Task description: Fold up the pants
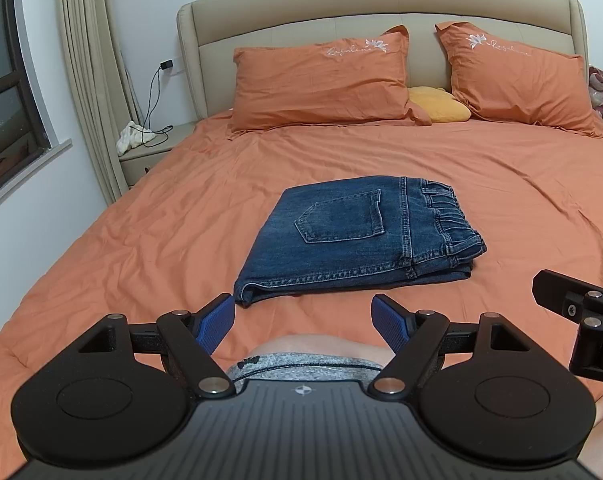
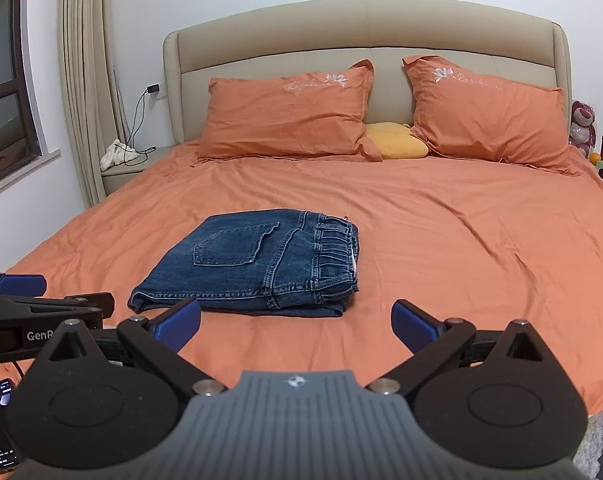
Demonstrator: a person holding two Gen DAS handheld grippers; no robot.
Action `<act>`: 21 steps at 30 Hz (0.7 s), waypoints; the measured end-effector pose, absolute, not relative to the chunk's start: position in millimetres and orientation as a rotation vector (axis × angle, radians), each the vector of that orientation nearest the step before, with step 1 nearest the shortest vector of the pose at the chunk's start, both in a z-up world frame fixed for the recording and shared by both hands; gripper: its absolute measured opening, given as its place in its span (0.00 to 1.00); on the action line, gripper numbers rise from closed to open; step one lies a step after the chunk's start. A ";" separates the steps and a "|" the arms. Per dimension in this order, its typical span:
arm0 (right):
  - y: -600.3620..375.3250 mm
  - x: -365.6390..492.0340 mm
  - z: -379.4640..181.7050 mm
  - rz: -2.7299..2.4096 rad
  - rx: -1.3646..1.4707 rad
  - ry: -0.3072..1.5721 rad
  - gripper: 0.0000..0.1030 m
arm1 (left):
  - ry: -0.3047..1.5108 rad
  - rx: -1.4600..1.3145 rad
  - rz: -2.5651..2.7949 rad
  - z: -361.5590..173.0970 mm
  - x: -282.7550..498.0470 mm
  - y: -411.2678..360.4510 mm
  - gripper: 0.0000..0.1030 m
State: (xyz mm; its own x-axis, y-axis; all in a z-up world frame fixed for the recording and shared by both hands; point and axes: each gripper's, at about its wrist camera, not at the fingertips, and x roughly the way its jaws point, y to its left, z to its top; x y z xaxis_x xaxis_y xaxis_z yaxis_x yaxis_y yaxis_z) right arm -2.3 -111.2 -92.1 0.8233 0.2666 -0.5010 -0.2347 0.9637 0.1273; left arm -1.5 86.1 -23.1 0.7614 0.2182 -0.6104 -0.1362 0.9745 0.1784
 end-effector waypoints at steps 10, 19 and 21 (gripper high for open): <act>-110.8 -1.7 -90.6 0.270 0.062 0.542 0.94 | 0.677 0.126 0.191 -23.4 -1.4 84.9 0.88; -110.7 -2.9 -89.6 0.272 0.069 0.537 0.94 | 0.675 0.127 0.187 -23.6 -1.7 83.3 0.88; -111.2 -2.6 -89.7 0.271 0.070 0.538 0.94 | 0.674 0.127 0.187 -23.3 -1.9 82.2 0.88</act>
State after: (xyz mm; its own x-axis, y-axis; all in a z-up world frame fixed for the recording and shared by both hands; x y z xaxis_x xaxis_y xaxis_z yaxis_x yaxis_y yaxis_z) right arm -2.6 -111.2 -89.7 0.8239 0.2725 -0.4969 -0.2361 0.9622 0.1361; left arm -1.9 82.2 -23.3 0.7653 0.2125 -0.6076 -0.1307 0.9756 0.1766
